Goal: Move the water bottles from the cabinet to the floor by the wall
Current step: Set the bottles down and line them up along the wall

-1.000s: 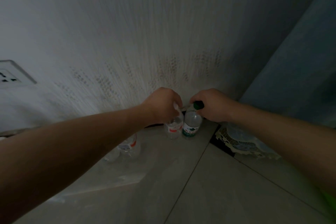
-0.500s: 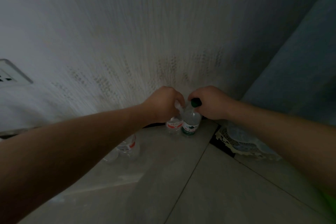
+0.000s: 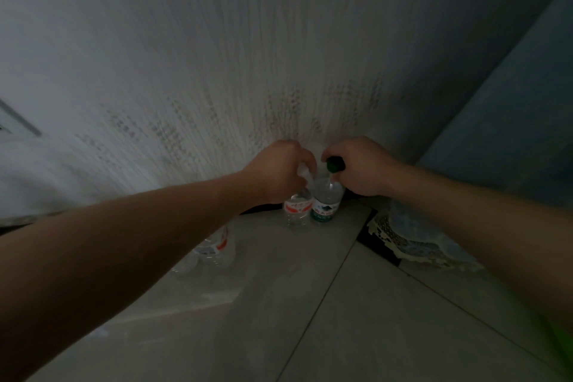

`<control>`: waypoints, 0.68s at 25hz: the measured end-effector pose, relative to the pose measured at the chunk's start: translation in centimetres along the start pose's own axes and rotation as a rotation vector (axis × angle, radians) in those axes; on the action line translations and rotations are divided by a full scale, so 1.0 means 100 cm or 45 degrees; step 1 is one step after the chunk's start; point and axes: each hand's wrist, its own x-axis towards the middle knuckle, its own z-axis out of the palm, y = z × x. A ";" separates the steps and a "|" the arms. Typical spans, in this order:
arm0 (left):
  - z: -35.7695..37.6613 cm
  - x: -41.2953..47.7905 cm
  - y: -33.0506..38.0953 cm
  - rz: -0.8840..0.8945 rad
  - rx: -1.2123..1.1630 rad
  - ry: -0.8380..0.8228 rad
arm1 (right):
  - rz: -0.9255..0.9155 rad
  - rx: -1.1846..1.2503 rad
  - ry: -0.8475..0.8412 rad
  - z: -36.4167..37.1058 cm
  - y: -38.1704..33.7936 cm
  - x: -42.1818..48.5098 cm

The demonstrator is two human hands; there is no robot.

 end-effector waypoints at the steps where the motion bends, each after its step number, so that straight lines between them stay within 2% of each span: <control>1: 0.001 0.000 0.000 -0.001 0.007 -0.003 | 0.001 0.006 0.003 0.000 0.000 0.000; 17: 0.007 0.002 -0.002 -0.064 0.046 -0.044 | 0.026 -0.027 -0.030 0.004 0.001 -0.001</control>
